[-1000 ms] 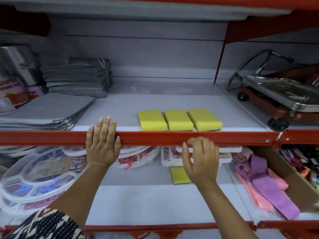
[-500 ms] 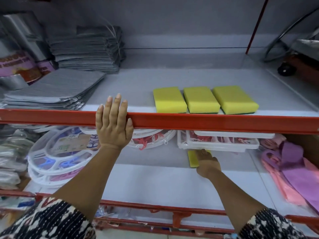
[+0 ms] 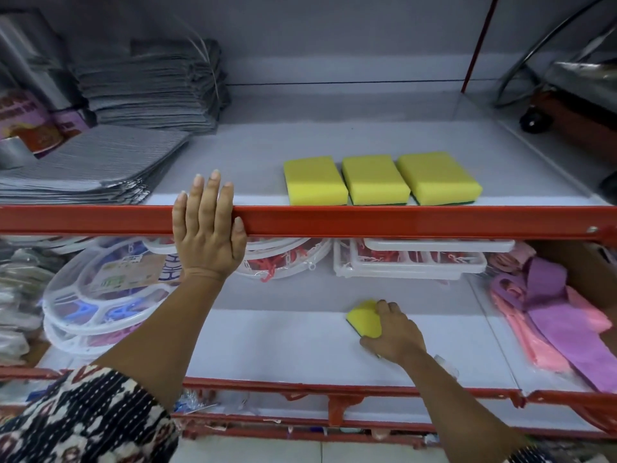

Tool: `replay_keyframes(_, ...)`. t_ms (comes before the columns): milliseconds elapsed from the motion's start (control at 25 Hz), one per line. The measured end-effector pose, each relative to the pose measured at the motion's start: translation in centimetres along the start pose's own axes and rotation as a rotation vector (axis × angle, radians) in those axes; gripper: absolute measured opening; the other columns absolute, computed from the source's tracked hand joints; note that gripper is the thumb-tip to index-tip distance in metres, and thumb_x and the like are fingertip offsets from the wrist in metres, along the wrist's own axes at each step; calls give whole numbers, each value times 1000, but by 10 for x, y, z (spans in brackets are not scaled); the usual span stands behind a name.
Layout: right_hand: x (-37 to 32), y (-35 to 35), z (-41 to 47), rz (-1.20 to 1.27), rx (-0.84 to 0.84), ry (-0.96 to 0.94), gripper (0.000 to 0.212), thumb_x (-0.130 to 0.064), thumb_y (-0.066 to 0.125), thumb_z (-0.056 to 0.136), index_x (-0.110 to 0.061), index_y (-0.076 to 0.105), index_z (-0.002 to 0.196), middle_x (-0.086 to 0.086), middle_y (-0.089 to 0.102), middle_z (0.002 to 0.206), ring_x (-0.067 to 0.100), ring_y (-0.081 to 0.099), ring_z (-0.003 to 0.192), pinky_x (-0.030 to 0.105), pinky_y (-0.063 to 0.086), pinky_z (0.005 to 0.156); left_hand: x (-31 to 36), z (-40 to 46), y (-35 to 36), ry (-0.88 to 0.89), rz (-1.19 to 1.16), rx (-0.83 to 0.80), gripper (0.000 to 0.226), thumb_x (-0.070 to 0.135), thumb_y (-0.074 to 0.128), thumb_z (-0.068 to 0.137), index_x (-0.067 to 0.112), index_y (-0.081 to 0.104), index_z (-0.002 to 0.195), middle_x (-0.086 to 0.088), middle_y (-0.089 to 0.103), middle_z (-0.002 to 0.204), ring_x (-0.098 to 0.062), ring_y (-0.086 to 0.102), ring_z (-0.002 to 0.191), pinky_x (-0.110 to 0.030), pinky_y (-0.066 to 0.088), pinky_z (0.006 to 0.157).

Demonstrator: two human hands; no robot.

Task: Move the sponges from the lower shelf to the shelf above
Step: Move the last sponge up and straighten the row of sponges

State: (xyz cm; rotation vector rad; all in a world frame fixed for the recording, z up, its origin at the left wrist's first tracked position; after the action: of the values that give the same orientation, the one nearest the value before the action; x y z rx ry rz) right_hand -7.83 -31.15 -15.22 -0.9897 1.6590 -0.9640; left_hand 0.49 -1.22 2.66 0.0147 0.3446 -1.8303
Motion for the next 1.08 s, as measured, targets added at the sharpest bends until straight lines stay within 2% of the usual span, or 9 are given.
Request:
replay_keyframes(280, -25, -56, -66, 158, 493, -252, 66, -47, 65, 65, -13, 53, 120, 7, 58, 121, 28, 59, 101, 38, 51, 81, 1, 1, -3, -11, -13, -20, 48, 27, 28, 99, 7, 37, 142, -13, 39, 145, -24, 22, 143, -40, 15, 117)
replay_keyframes(480, -53, -129, -109, 146, 961, -409, 57, -37, 71, 66, -9, 60, 114, 11, 60, 121, 23, 55, 108, 34, 46, 86, 4, 3, -6, -20, -29, -34, 49, 27, 29, 99, 6, 37, 142, -15, 40, 145, -26, 24, 142, -41, 14, 118)
replay_keyframes(640, -69, -170, -123, 234, 1113, -527, 39, -25, 65, 75, -6, 64, 108, 10, 63, 114, 21, 60, 105, 27, 50, 85, 5, 5, -8, -30, -41, -61, 49, 27, 29, 99, 5, 37, 142, -16, 40, 145, -30, 28, 138, -43, 15, 117)
replay_keyframes(760, -58, -142, -105, 6, 1001, -510, 33, -29, 61, 82, -11, 65, 110, 12, 65, 115, 24, 63, 100, 34, 55, 79, 4, 7, -11, -44, -50, -104, 50, 29, 27, 100, 5, 36, 143, -16, 39, 146, -30, 27, 139, -43, 15, 117)
replay_keyframes(840, -51, -82, -93, -205, 586, -527, 42, -43, 35, 97, -20, 60, 122, 13, 60, 130, 28, 63, 109, 41, 57, 83, 6, 8, -14, -38, -53, -128, 50, 30, 24, 101, 5, 34, 143, -15, 37, 147, -29, 25, 139, -43, 14, 117)
replay_keyframes(920, -45, -9, -85, -289, 132, -459, 69, -54, -4, 92, -31, 38, 142, 4, 32, 155, 27, 43, 133, 43, 44, 105, 3, 4, -13, -47, -57, -152, 50, 30, 23, 101, 5, 34, 143, -14, 36, 147, -28, 24, 140, -43, 13, 117)
replay_keyframes(960, -41, 14, -88, -279, -23, -377, 67, -53, -5, 91, -34, 26, 147, -1, 19, 160, 26, 33, 139, 42, 36, 111, 4, 5, -15, -43, -67, -148, 50, 30, 23, 101, 5, 34, 143, -14, 36, 147, -28, 23, 140, -43, 13, 117)
replay_keyframes(1000, -40, 30, -87, -248, -77, -348, 55, -47, 5, 97, -35, 20, 148, -4, 13, 161, 25, 28, 141, 41, 33, 113, 4, 7, -15, -36, -63, -155, 50, 30, 23, 101, 5, 34, 143, -14, 36, 147, -28, 23, 140, -42, 12, 118)
replay_keyframes(1080, -42, 36, -78, -174, -68, -325, 48, -33, 24, 101, -33, 21, 149, -6, 15, 161, 23, 26, 141, 39, 31, 114, 5, 8, -12, -29, -47, -144, 49, 30, 24, 101, 5, 34, 142, -14, 36, 147, -28, 23, 140, -42, 12, 118)
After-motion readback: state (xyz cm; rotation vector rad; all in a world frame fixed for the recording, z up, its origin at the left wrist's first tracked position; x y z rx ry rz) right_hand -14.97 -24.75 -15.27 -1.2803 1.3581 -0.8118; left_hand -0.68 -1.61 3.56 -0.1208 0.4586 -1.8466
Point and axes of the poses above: each hand's wrist, its own z-axis towards the middle knuckle, its own y-axis out of the palm, x = y × z, the point moved 3 cm from there along z, towards the middle knuckle
